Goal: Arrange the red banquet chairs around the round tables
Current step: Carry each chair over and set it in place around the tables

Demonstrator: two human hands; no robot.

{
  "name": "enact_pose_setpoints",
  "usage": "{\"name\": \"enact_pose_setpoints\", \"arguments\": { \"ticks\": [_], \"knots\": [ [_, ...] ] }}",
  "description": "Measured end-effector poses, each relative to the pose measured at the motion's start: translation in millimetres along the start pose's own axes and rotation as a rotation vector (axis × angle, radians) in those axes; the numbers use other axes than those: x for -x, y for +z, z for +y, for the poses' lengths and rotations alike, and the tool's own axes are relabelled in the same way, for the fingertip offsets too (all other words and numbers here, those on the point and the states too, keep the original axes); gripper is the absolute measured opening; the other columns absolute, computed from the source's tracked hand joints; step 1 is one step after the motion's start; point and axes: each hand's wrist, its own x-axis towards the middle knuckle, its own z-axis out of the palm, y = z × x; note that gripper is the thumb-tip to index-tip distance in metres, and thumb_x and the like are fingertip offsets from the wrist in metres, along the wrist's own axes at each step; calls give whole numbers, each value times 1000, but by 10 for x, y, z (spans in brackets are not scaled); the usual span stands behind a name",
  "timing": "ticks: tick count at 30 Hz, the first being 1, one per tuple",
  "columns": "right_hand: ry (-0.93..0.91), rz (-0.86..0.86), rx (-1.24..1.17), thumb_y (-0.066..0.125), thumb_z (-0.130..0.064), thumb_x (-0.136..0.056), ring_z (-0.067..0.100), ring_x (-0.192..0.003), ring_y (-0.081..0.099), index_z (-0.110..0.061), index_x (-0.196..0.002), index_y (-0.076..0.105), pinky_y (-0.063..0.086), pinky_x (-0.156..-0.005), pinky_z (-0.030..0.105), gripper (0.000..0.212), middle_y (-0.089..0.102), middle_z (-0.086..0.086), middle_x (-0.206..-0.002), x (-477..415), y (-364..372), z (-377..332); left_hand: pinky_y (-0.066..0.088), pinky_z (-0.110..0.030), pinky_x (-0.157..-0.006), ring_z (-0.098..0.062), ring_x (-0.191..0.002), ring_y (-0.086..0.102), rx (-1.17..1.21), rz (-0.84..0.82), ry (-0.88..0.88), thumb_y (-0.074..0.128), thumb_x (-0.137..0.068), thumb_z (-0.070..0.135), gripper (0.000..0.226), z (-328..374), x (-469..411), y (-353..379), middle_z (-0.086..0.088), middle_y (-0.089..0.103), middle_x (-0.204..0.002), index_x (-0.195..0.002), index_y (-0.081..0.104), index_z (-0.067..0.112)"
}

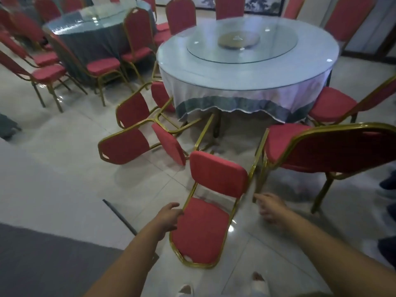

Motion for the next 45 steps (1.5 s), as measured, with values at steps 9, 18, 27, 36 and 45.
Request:
{"name": "enact_pose_setpoints", "arguments": {
  "ticks": [9, 18, 27, 36, 45],
  "knots": [
    [261, 88, -10, 62, -44, -92, 27, -96, 59, -21, -112, 56, 51, -80, 40, 32, 57, 7, -109, 535, 1148, 1131, 53, -36, -80, -24, -91, 57, -178, -61, -100, 58, -95, 14, 38, -810, -860, -589, -10, 58, -103, -132, 52, 9],
    [400, 13, 24, 67, -42, -89, 24, -101, 58, -21, -127, 50, 52, -81, 39, 47, 55, 5, -119, -667, 1982, 2370, 51, -47, -96, -30, -102, 62, -203, 36, -124, 63, -89, 16, 29, -2223, -2312, -437, -10, 67, -104, -118, 64, 21],
    [458, 49, -48, 73, -49, -82, 30, -123, 50, -15, -146, 36, 47, -90, 40, 81, 44, 10, -144, -2967, 2872, 3953, 44, -34, -80, -23, -97, 58, -307, 145, -88, 68, -87, 42, 55, -3752, -4693, 124, -6, 61, -119, -134, 53, 18],
    [419, 166, -450, 72, -46, -80, 30, -101, 64, -9, -135, 52, 53, -88, 39, 69, 65, 13, -121, -4589, 3646, 4704, 49, -37, -73, -29, -95, 61, -15, 210, -62, 66, -88, 45, 57, -4376, -6495, 242, -14, 60, -119, -129, 49, 10],
    [458, 108, -359, 75, -46, -81, 22, -77, 65, -7, -134, 53, 53, -54, 30, 69, 69, 8, -104, -3469, 2874, 3979, 49, -35, -60, -22, -77, 56, 3, 130, -90, 67, -90, 31, 40, -3794, -5223, -92, -8, 59, -94, -123, 55, 13]
  ]
}}
